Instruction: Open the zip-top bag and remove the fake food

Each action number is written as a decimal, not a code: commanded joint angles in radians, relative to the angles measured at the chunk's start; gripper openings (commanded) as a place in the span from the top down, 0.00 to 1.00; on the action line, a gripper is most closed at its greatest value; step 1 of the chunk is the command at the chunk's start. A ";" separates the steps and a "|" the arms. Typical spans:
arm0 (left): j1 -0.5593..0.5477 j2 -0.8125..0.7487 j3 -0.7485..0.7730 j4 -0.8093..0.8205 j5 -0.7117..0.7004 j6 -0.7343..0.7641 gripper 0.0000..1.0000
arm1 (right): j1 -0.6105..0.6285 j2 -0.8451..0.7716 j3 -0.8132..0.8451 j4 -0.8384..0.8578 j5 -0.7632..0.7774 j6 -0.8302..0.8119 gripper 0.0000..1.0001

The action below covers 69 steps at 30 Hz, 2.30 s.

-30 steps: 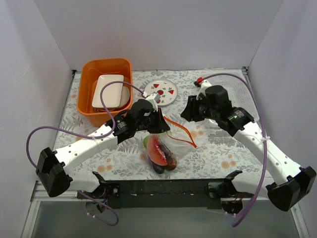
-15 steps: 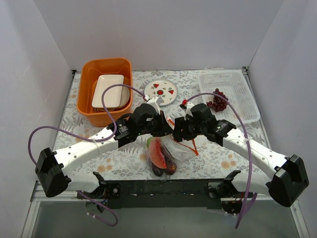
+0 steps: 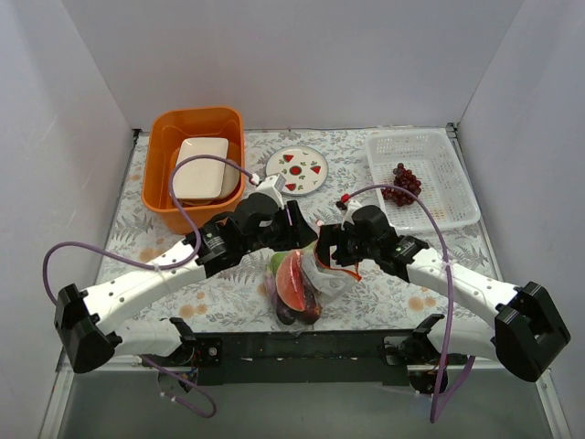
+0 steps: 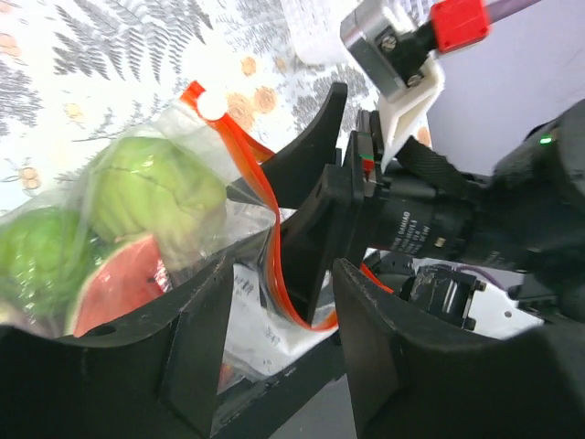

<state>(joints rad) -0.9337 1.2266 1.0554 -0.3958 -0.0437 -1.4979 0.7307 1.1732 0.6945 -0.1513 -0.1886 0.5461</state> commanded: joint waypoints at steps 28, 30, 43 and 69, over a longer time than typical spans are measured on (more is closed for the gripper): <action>0.015 0.063 -0.317 -0.012 -0.277 -0.058 0.89 | 0.022 0.169 -0.130 0.492 0.155 0.235 0.08; 0.019 0.076 -0.324 -0.011 -0.285 -0.058 0.89 | 0.029 0.183 -0.119 0.486 0.159 0.226 0.14; 0.130 0.123 -0.374 0.035 -0.268 -0.038 0.90 | 0.029 -0.018 -0.066 0.221 0.232 0.126 0.60; 0.205 0.175 -0.367 0.066 -0.203 -0.018 0.91 | 0.030 -0.182 0.174 -0.237 0.156 -0.037 0.73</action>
<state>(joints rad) -0.7349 1.3544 0.7265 -0.1806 -0.2619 -1.5482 0.7551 1.0161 0.7967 -0.3618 -0.0135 0.5430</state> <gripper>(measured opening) 0.095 0.548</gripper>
